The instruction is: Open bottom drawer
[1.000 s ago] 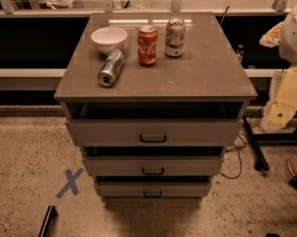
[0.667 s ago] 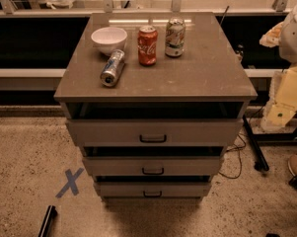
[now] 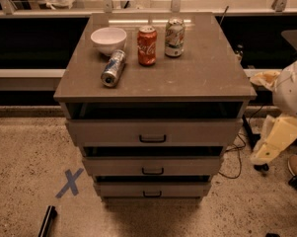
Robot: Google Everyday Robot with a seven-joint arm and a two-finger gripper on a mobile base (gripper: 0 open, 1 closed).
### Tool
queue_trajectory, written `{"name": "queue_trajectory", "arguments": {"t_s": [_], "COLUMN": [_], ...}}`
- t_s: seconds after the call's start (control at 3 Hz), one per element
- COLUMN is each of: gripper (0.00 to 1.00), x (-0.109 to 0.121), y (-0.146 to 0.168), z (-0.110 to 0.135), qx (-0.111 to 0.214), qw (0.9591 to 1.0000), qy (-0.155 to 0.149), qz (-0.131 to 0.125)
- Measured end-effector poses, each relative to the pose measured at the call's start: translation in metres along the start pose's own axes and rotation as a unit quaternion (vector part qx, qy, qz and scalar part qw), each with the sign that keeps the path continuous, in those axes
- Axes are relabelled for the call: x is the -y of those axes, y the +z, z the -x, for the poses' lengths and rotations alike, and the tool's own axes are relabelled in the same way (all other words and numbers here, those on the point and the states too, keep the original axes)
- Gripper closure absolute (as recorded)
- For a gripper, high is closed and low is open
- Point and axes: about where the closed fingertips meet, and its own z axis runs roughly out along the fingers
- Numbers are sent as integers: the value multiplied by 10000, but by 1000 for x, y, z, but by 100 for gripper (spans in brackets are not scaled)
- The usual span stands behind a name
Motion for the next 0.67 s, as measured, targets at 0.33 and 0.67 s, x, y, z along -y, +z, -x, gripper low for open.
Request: {"name": "queue_trajectory", "arguments": {"t_s": [0.33,0.67], "gripper": [0,0], "x": [7,-12], "y": [-6,41], "z": [5,11], "qx": [310,521], "qw": [9989,9972], "qy": [-171,-171], "qz": [-295,509]}}
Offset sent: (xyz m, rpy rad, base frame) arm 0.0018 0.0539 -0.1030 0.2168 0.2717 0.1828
